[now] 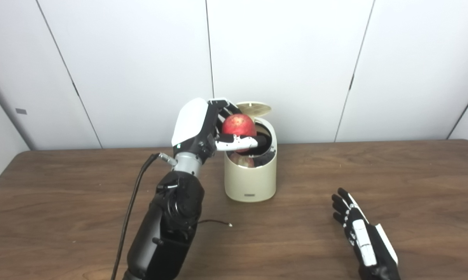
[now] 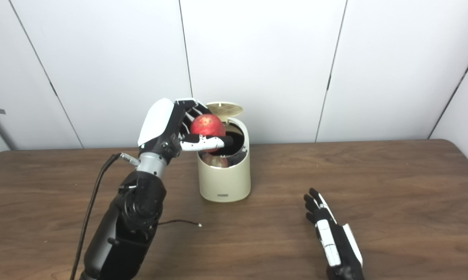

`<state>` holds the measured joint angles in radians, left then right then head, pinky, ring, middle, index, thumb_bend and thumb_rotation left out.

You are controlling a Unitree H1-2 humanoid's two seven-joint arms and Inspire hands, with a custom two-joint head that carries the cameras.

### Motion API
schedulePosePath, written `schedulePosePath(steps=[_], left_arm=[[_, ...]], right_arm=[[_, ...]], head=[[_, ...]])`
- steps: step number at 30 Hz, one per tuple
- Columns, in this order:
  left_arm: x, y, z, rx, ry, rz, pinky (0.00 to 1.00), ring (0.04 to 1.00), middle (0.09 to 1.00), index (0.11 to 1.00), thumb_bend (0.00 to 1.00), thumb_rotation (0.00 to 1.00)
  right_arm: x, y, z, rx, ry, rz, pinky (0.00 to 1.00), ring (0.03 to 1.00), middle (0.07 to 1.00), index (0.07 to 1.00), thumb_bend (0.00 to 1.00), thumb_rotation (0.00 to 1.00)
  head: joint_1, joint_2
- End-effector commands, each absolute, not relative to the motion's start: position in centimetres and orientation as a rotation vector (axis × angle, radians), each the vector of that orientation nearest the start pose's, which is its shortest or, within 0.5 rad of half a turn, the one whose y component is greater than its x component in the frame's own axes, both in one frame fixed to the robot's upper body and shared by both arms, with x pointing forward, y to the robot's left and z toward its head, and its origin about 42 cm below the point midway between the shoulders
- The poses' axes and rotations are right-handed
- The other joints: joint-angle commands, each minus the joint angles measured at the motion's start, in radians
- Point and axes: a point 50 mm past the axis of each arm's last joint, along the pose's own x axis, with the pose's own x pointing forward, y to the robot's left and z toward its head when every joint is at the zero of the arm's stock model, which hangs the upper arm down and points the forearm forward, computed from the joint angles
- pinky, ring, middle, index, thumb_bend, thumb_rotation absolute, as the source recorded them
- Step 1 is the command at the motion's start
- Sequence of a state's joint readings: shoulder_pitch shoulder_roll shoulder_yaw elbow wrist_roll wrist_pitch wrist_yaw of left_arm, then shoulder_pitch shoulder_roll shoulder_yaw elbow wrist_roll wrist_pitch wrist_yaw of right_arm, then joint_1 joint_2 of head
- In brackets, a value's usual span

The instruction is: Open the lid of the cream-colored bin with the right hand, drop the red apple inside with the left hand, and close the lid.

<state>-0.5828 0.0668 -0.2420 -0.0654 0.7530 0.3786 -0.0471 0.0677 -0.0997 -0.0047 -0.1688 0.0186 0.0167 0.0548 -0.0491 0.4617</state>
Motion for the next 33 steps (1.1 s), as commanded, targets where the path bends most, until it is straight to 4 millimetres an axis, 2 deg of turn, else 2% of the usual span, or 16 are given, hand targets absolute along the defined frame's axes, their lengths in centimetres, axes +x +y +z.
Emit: schedulePosePath(steps=[1,8,10,14,17,26,33], left_arm=[[41.8,12.1,31.8,0.838,-0.468,0.043,0.34,0.375,0.453,0.502,0.5,0.0],[42.2,11.2,30.6,0.817,-0.479,0.084,0.36,0.386,0.473,0.495,0.5,0.0],[42.3,11.0,30.2,0.812,-0.478,0.086,0.35,0.367,0.45,0.501,0.5,0.0],[42.8,10.5,29.5,0.788,-0.471,0.09,0.3,0.388,0.461,0.52,0.47,0.0],[43.1,10.4,29.3,0.787,-0.471,0.093,0.31,0.411,0.477,0.534,0.47,0.0],[43.4,9.5,28.7,0.763,-0.449,0.081,0.29,0.399,0.47,0.526,0.47,0.0],[43.5,9.0,28.4,0.755,-0.439,0.079,0.32,0.426,0.501,0.507,0.47,0.0]], right_arm=[[26.5,-24.0,12.7,-0.082,-0.091,0.052,0.93,0.943,0.927,0.963,0.53,1.0],[26.6,-24.1,12.7,-0.087,-0.091,0.047,0.92,0.936,0.918,0.956,0.55,1.0],[26.6,-24.1,12.7,-0.083,-0.09,0.049,0.92,0.938,0.918,0.956,0.54,1.0],[26.6,-23.9,12.5,-0.078,-0.09,0.048,0.92,0.938,0.916,0.953,0.54,1.0],[26.6,-23.8,12.6,-0.074,-0.093,0.05,0.92,0.937,0.914,0.957,0.54,1.0],[26.8,-23.9,12.5,-0.061,-0.1,0.051,0.94,0.946,0.923,0.966,0.54,1.0],[26.9,-24.0,12.6,-0.064,-0.106,0.05,0.94,0.951,0.926,0.967,0.56,1.0]], head=[[-0.001,0.0],[0.001,0.0],[-0.002,-0.003],[-0.007,-0.008],[-0.008,-0.007],[-0.012,-0.009],[-0.011,-0.01]])
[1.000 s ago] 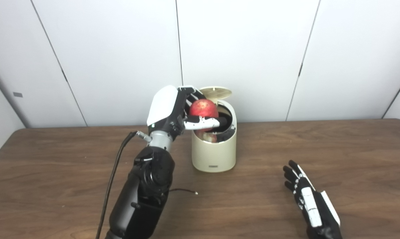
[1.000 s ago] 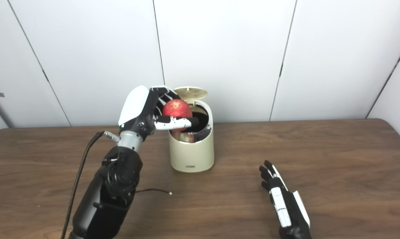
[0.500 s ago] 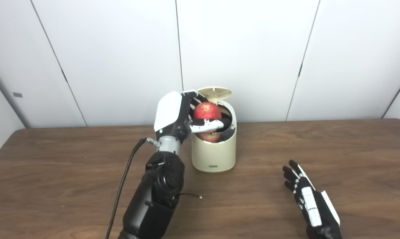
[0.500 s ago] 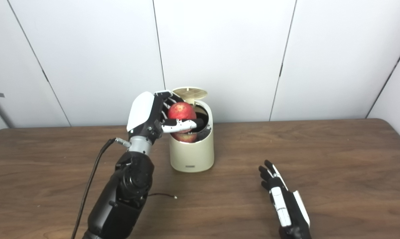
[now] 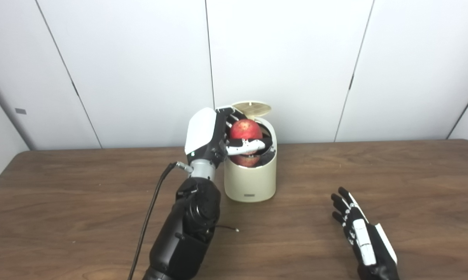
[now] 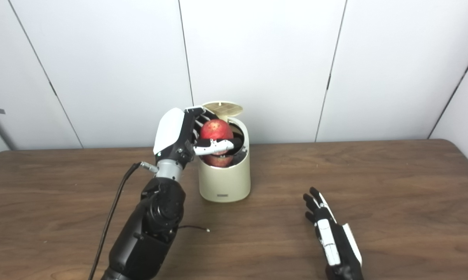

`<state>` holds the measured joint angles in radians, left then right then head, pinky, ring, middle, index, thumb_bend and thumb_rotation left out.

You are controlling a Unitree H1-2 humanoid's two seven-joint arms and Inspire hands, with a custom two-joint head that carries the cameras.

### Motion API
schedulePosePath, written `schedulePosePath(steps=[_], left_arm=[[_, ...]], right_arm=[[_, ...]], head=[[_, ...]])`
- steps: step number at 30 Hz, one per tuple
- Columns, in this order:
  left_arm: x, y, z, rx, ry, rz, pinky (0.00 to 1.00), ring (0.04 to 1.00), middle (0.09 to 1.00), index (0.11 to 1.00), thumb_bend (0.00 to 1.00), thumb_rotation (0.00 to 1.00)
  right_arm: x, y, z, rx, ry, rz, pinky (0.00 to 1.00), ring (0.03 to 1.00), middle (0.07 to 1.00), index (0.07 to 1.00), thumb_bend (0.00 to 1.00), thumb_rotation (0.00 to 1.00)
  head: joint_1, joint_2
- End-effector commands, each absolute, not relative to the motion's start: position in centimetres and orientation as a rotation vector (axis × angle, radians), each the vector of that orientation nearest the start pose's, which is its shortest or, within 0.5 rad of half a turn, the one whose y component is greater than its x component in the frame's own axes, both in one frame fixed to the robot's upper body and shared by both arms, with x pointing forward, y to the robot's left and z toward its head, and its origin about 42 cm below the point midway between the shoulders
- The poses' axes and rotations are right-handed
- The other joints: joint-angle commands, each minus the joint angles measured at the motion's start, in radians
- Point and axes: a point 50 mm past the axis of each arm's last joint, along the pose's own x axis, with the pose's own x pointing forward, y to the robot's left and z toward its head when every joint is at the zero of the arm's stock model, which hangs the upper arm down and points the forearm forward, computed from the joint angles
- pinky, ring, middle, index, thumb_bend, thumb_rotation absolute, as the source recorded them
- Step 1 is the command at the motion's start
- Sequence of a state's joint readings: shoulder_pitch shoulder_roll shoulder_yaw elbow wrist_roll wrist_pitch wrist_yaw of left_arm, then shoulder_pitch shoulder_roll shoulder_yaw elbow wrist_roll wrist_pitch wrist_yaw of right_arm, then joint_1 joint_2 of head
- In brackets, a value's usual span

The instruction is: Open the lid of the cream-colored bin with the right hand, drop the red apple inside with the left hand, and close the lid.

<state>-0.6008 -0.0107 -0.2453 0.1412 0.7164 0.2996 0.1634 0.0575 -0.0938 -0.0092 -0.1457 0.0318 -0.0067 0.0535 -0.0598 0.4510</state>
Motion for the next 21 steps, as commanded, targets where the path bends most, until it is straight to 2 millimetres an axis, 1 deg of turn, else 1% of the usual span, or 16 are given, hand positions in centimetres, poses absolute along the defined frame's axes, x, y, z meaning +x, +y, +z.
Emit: schedulePosePath(steps=[1,6,11,12,14,16,18,21], left_arm=[[43.6,9.0,28.4,0.756,-0.44,0.08,0.32,0.425,0.5,0.506,0.47,0.0],[43.7,8.8,28.4,0.765,-0.447,0.093,0.3,0.413,0.492,0.515,0.47,0.0],[43.8,8.8,28.1,0.788,-0.467,0.106,0.28,0.419,0.516,0.516,0.47,0.0],[43.8,8.7,28.0,0.788,-0.47,0.105,0.28,0.42,0.52,0.518,0.47,0.0],[43.8,8.7,27.7,0.783,-0.475,0.103,0.28,0.428,0.533,0.518,0.47,0.0],[43.8,8.7,27.6,0.778,-0.485,0.104,0.29,0.44,0.547,0.511,0.47,0.0],[43.9,8.7,27.4,0.775,-0.5,0.102,0.31,0.441,0.528,0.51,0.47,0.0],[44.0,8.6,26.8,0.778,-0.522,0.101,0.34,0.456,0.548,0.491,0.47,0.0]], right_arm=[[26.9,-24.0,12.6,-0.065,-0.104,0.05,0.94,0.95,0.924,0.965,0.56,1.0],[26.9,-24.1,12.5,-0.065,-0.107,0.054,0.94,0.941,0.916,0.959,0.56,1.0],[26.9,-24.3,12.6,-0.062,-0.102,0.057,0.94,0.934,0.906,0.94,0.57,1.0],[26.9,-24.3,12.7,-0.06,-0.1,0.058,0.93,0.931,0.902,0.93,0.58,0.99],[26.9,-24.3,12.8,-0.061,-0.102,0.059,0.92,0.917,0.886,0.903,0.56,0.99],[26.9,-24.3,12.9,-0.069,-0.114,0.065,0.9,0.889,0.85,0.847,0.54,0.99],[26.9,-24.2,13.0,-0.074,-0.124,0.07,0.89,0.866,0.822,0.81,0.52,1.0],[26.7,-24.0,13.2,-0.082,-0.129,0.079,0.87,0.847,0.798,0.773,0.5,1.0]], head=[[0.0,0.0],[0.003,-0.001],[0.006,-0.002],[0.005,-0.002],[0.005,-0.002],[0.003,0.001],[0.003,0.001],[0.003,0.001]])
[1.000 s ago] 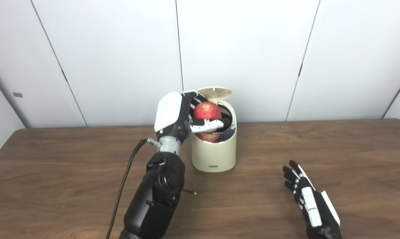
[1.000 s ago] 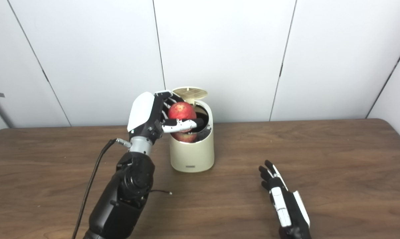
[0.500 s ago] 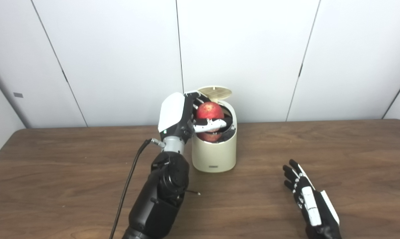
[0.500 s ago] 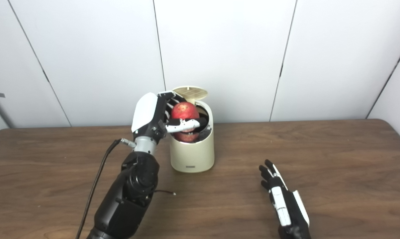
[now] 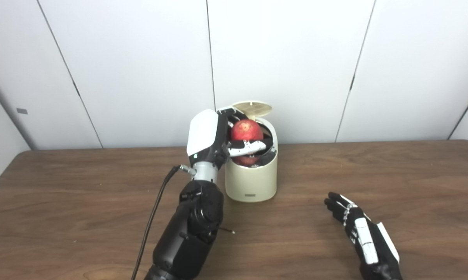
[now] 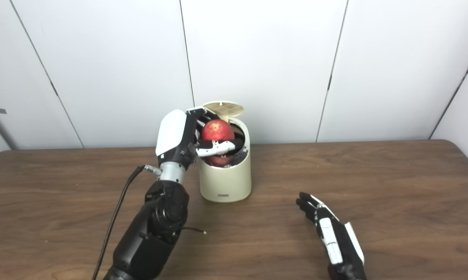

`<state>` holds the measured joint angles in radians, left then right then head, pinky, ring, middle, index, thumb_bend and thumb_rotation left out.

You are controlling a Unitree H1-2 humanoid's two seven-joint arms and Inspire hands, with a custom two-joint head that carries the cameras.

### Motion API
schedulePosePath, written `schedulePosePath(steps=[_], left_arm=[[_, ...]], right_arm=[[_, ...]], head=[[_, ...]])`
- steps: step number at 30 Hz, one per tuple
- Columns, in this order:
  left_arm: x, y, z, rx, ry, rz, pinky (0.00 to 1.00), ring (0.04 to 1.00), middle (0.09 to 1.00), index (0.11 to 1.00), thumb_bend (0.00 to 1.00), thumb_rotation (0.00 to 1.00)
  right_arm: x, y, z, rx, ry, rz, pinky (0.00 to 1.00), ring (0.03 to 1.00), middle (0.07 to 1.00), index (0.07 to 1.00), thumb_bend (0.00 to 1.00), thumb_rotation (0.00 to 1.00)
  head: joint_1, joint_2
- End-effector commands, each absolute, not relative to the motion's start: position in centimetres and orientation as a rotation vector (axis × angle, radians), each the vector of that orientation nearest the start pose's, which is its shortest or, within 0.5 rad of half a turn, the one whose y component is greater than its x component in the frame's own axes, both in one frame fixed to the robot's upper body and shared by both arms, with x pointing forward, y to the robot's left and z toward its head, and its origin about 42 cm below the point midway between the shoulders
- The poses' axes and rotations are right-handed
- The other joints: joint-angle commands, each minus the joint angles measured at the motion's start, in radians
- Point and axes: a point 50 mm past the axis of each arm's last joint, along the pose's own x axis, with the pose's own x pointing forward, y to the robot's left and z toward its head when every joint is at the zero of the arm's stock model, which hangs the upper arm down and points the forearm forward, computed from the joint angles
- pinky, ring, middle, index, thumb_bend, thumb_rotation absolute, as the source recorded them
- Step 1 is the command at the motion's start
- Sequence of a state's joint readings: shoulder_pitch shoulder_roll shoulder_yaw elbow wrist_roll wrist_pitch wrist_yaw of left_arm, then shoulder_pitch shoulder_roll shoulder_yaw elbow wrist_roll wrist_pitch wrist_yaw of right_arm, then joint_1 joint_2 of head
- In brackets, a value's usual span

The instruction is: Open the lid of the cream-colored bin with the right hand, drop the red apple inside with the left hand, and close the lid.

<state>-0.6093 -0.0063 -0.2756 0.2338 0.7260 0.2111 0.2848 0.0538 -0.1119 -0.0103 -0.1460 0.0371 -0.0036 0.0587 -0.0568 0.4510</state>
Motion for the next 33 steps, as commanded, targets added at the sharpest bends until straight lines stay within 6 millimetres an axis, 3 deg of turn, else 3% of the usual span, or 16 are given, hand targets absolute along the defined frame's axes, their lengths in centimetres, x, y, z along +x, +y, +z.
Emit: schedulePosePath(steps=[1,7,10,11,12,15,16,17,19,27,33], left_arm=[[44.0,8.6,26.6,0.784,-0.525,0.099,0.34,0.458,0.552,0.487,0.47,0.0],[43.8,8.5,26.3,0.808,-0.502,0.096,0.33,0.462,0.583,0.479,0.47,0.0],[43.7,8.3,26.2,0.799,-0.488,0.098,0.32,0.463,0.585,0.482,0.47,0.0],[43.8,8.3,26.2,0.794,-0.482,0.096,0.39,0.456,0.608,0.486,0.48,0.0],[43.7,8.2,26.1,0.793,-0.477,0.095,0.44,0.512,0.627,0.488,0.5,0.02],[43.8,8.2,25.9,0.801,-0.469,0.091,0.5,0.572,0.641,0.491,0.52,0.05],[43.8,8.2,25.9,0.806,-0.468,0.09,0.5,0.571,0.635,0.545,0.75,0.02],[43.8,8.2,25.8,0.814,-0.47,0.09,0.5,0.571,0.631,0.581,0.9,0.01],[43.8,8.3,25.6,0.836,-0.478,0.094,0.51,0.585,0.64,0.606,0.97,0.0],[43.8,8.3,25.2,0.931,-0.496,0.09,0.64,0.71,0.716,0.658,1.0,0.0],[43.7,8.3,25.3,0.947,-0.496,0.084,0.63,0.737,0.754,0.689,1.0,0.0]], right_arm=[[26.7,-24.0,13.3,-0.084,-0.132,0.082,0.87,0.845,0.796,0.768,0.5,1.0],[26.8,-23.9,13.9,-0.098,-0.143,0.083,0.89,0.808,0.755,0.708,0.48,1.0],[26.7,-23.8,14.1,-0.104,-0.141,0.078,0.85,0.786,0.737,0.686,0.46,1.0],[26.7,-23.8,14.1,-0.111,-0.138,0.076,0.84,0.778,0.732,0.684,0.46,1.0],[26.7,-23.8,14.2,-0.115,-0.136,0.075,0.83,0.771,0.727,0.684,0.47,1.0],[26.6,-23.8,14.2,-0.114,-0.135,0.076,0.83,0.762,0.718,0.681,0.46,1.0],[26.6,-23.8,14.2,-0.113,-0.137,0.079,0.83,0.761,0.718,0.682,0.46,1.0],[26.6,-23.8,14.2,-0.112,-0.138,0.082,0.82,0.759,0.717,0.683,0.45,1.0],[26.6,-23.8,14.2,-0.116,-0.138,0.083,0.82,0.756,0.714,0.684,0.44,1.0],[26.7,-23.7,14.0,-0.095,-0.137,0.086,0.81,0.757,0.71,0.684,0.45,1.0],[26.7,-23.6,14.2,-0.101,-0.139,0.084,0.83,0.753,0.702,0.678,0.46,1.0]], head=[[-0.003,0.002],[-0.002,0.007],[-0.001,0.007],[-0.001,0.007],[0.0,0.009],[0.0,0.009],[0.0,0.009],[0.0,0.009],[0.0,0.009],[0.003,0.008],[0.0,0.008]])
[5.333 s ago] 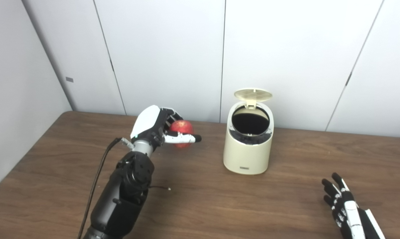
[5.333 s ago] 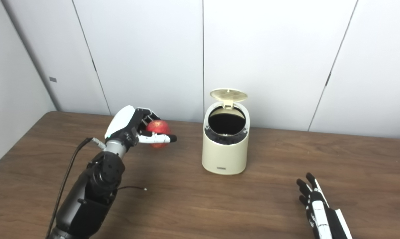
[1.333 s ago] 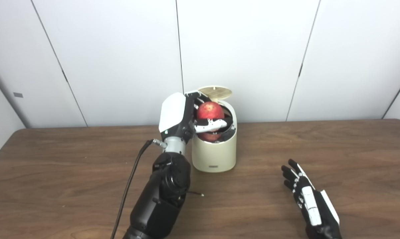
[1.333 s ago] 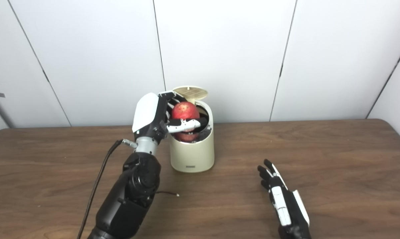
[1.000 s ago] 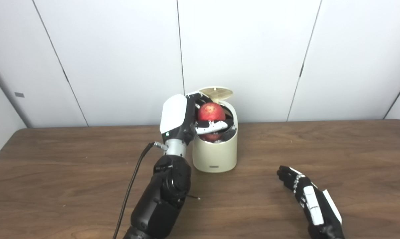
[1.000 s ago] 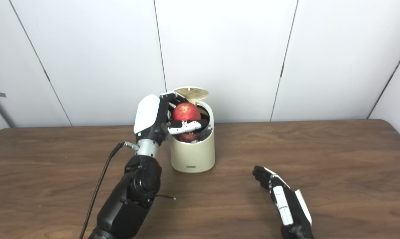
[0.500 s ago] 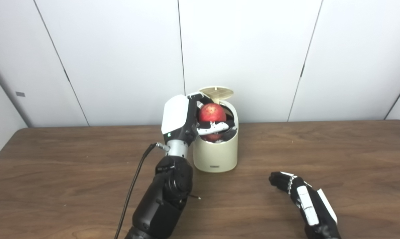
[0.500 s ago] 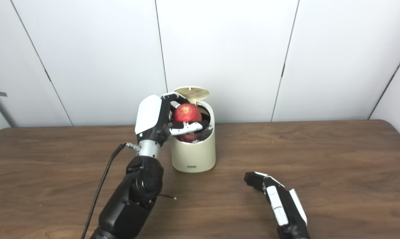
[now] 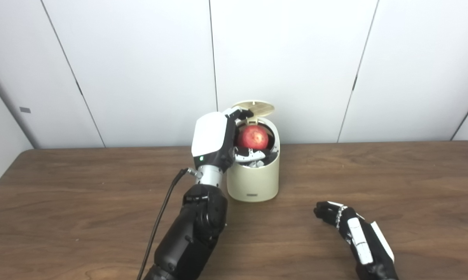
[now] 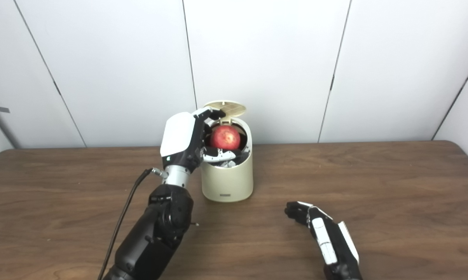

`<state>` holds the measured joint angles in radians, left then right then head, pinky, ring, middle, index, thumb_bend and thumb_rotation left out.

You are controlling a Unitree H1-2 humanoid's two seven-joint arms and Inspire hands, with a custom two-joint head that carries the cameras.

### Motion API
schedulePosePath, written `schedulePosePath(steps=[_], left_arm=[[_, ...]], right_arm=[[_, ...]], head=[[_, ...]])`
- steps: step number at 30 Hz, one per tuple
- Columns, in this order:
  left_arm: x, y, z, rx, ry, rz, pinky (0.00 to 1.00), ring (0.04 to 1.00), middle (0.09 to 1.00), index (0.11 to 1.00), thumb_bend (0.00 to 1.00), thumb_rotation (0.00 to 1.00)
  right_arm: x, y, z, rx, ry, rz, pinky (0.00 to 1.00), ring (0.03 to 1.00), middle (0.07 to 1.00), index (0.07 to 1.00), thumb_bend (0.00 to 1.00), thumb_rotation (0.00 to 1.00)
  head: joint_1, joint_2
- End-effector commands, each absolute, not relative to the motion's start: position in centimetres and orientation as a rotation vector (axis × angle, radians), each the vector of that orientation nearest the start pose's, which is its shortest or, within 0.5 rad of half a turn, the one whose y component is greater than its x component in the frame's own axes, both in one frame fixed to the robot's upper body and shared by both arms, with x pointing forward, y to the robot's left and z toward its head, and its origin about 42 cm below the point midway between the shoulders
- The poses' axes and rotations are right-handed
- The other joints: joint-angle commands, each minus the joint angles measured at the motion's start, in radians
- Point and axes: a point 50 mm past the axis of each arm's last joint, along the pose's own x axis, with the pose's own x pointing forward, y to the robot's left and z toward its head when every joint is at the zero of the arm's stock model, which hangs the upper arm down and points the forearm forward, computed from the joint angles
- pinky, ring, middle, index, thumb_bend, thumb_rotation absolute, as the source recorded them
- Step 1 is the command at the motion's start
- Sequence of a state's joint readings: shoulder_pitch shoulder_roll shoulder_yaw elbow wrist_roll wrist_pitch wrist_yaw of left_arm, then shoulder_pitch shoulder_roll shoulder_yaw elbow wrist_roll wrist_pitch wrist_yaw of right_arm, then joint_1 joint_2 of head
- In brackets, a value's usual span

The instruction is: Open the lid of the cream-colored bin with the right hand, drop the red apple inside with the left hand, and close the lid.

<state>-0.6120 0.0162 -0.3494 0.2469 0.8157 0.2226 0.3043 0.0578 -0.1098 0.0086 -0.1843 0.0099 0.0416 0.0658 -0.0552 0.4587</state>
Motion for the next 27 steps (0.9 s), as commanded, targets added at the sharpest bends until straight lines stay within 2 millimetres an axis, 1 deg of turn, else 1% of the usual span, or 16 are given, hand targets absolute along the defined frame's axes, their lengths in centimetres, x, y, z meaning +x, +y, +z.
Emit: schedulePosePath(steps=[1,8,13,16,17,18,19,20,21,22,23,24,25,27], left_arm=[[43.65,8.26,25.33,0.946,-0.495,0.082,0.63,0.738,0.753,0.69,1.0,0.0],[43.7,8.24,25.09,0.97,-0.49,0.086,0.64,0.738,0.749,0.688,1.0,0.01],[43.66,8.27,25.05,0.977,-0.488,0.087,0.65,0.736,0.747,0.683,1.0,0.02],[43.61,8.24,25.0,0.96,-0.491,0.08,0.65,0.73,0.739,0.68,1.0,0.01],[43.58,8.23,24.99,0.943,-0.493,0.076,0.63,0.689,0.705,0.668,0.96,0.0],[43.54,8.23,24.97,0.925,-0.498,0.074,0.62,0.681,0.698,0.666,0.95,0.0],[43.5,8.25,24.94,0.906,-0.508,0.074,0.6,0.653,0.673,0.652,0.92,0.0],[43.46,8.29,24.91,0.883,-0.521,0.077,0.59,0.625,0.647,0.621,0.86,0.0],[43.44,8.34,24.86,0.859,-0.531,0.084,0.56,0.6,0.597,0.551,0.69,0.0],[43.44,8.39,24.81,0.837,-0.54,0.093,0.53,0.574,0.57,0.513,0.6,0.0],[43.46,8.44,24.76,0.819,-0.546,0.099,0.49,0.502,0.545,0.492,0.54,0.0],[43.5,8.5,24.71,0.806,-0.553,0.105,0.48,0.481,0.539,0.482,0.52,0.0],[43.52,8.59,24.66,0.793,-0.557,0.109,0.41,0.474,0.534,0.472,0.49,0.0],[43.51,8.78,24.58,0.774,-0.57,0.119,0.38,0.464,0.534,0.47,0.48,0.0]], right_arm=[[26.73,-23.6,14.18,-0.102,-0.141,0.085,0.83,0.753,0.701,0.678,0.45,1.0],[26.75,-23.65,14.17,-0.104,-0.14,0.084,0.85,0.764,0.702,0.673,0.45,1.0],[26.78,-23.7,14.17,-0.103,-0.144,0.084,0.84,0.747,0.697,0.673,0.44,1.0],[26.81,-23.78,14.18,-0.105,-0.142,0.081,0.86,0.75,0.698,0.676,0.44,1.0],[26.81,-23.81,14.19,-0.108,-0.142,0.079,0.87,0.75,0.7,0.677,0.44,1.0],[26.81,-23.84,14.2,-0.11,-0.142,0.077,0.87,0.75,0.7,0.677,0.44,1.0],[26.81,-23.86,14.2,-0.113,-0.144,0.076,0.87,0.751,0.699,0.675,0.44,1.0],[26.8,-23.89,14.21,-0.111,-0.142,0.074,0.87,0.75,0.697,0.673,0.44,1.0],[26.79,-23.91,14.2,-0.11,-0.142,0.074,0.88,0.75,0.697,0.673,0.44,1.0],[26.78,-23.94,14.19,-0.107,-0.139,0.073,0.88,0.748,0.697,0.673,0.44,1.0],[26.78,-23.97,14.17,-0.107,-0.136,0.072,0.88,0.748,0.697,0.674,0.44,1.0],[26.78,-24.0,14.14,-0.106,-0.135,0.073,0.88,0.748,0.697,0.674,0.44,1.0],[26.78,-24.01,14.12,-0.106,-0.135,0.075,0.88,0.75,0.698,0.675,0.44,1.0],[26.78,-24.08,14.02,-0.105,-0.132,0.077,0.89,0.755,0.699,0.677,0.44,1.0]], head=[[-0.001,0.0],[-0.002,-0.001],[0.0,-0.002],[0.001,-0.003],[0.001,-0.003],[0.002,-0.002],[0.002,-0.002],[0.004,0.0],[0.004,0.0],[0.005,0.001],[0.007,0.0],[0.009,-0.001],[0.009,-0.001],[0.01,-0.003]])
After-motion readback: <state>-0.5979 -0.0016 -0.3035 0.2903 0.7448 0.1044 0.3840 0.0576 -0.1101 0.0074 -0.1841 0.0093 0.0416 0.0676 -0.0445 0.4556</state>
